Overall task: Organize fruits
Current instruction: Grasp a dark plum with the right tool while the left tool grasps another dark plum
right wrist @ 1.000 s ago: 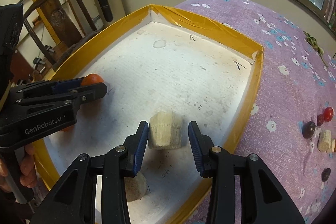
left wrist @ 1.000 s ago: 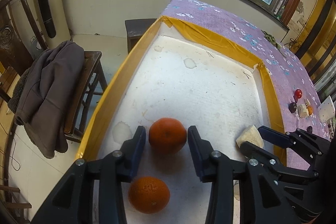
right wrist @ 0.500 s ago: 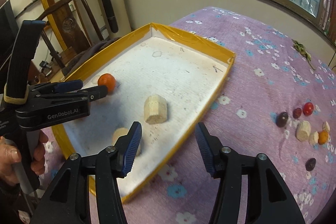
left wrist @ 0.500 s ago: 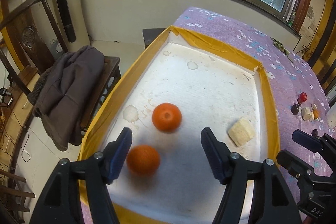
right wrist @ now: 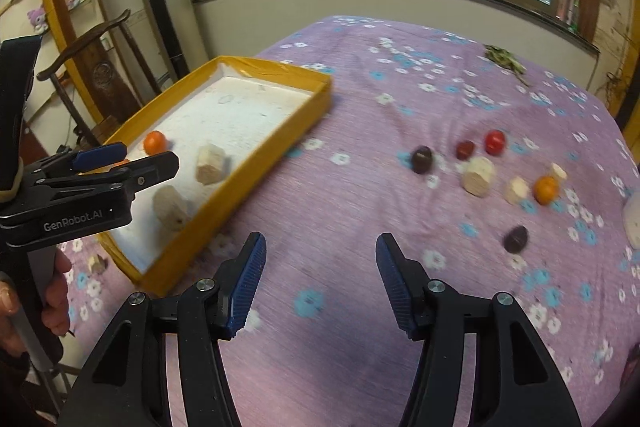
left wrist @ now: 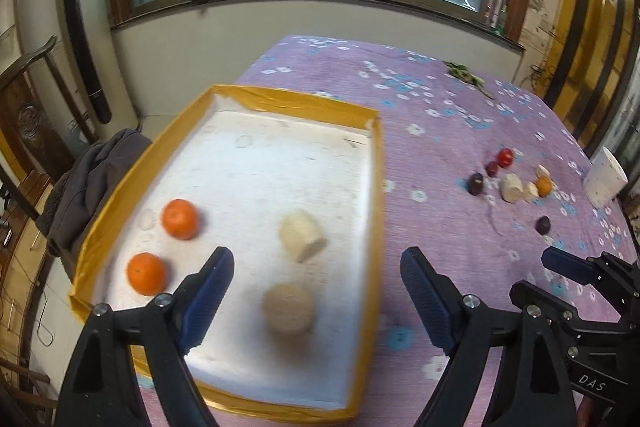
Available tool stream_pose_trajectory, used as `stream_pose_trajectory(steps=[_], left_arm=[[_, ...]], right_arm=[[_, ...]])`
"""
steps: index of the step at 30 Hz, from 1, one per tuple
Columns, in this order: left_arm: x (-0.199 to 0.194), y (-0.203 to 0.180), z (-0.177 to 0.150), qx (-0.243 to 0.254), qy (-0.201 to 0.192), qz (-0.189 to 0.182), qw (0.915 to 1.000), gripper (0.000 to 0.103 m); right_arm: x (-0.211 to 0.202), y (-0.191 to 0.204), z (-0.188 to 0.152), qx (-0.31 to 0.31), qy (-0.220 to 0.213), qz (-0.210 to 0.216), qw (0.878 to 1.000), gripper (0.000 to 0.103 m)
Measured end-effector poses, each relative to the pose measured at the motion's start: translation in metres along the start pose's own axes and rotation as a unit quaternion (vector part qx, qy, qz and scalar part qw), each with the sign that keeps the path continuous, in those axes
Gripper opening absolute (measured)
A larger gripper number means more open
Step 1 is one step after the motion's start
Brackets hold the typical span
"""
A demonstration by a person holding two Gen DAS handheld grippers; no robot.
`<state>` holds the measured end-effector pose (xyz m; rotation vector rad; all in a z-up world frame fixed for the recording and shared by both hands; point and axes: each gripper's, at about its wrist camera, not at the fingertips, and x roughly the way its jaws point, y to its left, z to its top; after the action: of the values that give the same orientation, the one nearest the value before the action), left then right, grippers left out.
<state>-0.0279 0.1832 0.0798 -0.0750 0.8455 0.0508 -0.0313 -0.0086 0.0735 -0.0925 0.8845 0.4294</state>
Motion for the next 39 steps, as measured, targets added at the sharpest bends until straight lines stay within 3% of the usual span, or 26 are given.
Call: stream_pose_trajectory(steps=[6,10,15,22,32,39], left_arm=[[0.002,-0.048,-0.005,0.038,0.011,-0.023,0.9990,0.090],[0.006,-0.075,-0.009,0.060,0.024,-0.035,0.9973,0.090],[0.014,-0.098,-0.014,0.080,0.043,-0.038,0.9951,0.091],[0.024,-0.114,-0.015,0.094,0.057,-0.032,0.9934,0.091],[0.042,-0.126,0.001,0.107,0.061,-0.026,0.9920,0.091],[0.078,-0.142,0.027,0.108,0.081,-0.053,0.9895,0.091]], right_arm=[[-0.018,-0.047,-0.021,0.043,-0.002,-0.030,0.999,0.057],[-0.026,-0.083,-0.032,0.076,-0.005,-0.057,0.996,0.066],[-0.023,-0.116,-0.034,0.102,-0.008,-0.071,0.992,0.066],[0.011,-0.145,-0.019,0.107,0.003,-0.036,0.994,0.066],[0.049,-0.154,-0.005,0.073,0.028,-0.015,0.997,0.030],[0.044,-0.161,-0.007,0.075,0.023,-0.013,0.997,0.025]])
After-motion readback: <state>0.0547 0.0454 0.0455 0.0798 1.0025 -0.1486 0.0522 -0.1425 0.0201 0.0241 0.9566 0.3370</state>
